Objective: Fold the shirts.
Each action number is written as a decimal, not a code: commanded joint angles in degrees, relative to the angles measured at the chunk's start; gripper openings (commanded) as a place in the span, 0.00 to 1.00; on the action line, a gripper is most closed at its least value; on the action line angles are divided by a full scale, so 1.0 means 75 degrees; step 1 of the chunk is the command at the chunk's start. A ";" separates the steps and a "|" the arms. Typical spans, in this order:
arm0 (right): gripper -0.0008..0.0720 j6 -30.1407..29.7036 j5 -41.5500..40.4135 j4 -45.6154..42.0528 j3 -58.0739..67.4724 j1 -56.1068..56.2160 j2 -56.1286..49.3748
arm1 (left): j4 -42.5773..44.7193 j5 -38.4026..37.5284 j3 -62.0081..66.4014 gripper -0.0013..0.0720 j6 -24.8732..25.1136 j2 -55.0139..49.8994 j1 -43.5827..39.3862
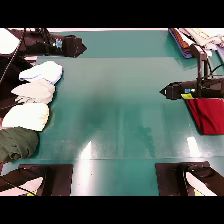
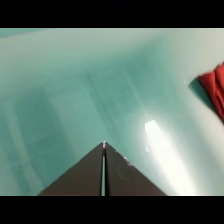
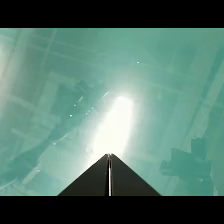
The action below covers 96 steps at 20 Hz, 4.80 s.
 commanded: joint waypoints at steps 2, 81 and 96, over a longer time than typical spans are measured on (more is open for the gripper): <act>0.03 0.0000 -0.0105 0.0003 -0.0003 0.0003 0.0000 | 0.0050 0.0326 0.0000 0.05 0.0023 -0.0006 0.0009; 0.03 -0.0026 0.1137 -0.0356 0.2713 -0.0670 -0.0458 | -0.1311 -0.0358 -0.2585 0.05 0.0417 -0.3010 0.1256; 0.70 -0.0574 0.0277 0.1871 -0.0370 -0.2413 -0.3759 | -0.1192 -0.1786 -0.0128 0.05 0.0746 -0.3013 0.1253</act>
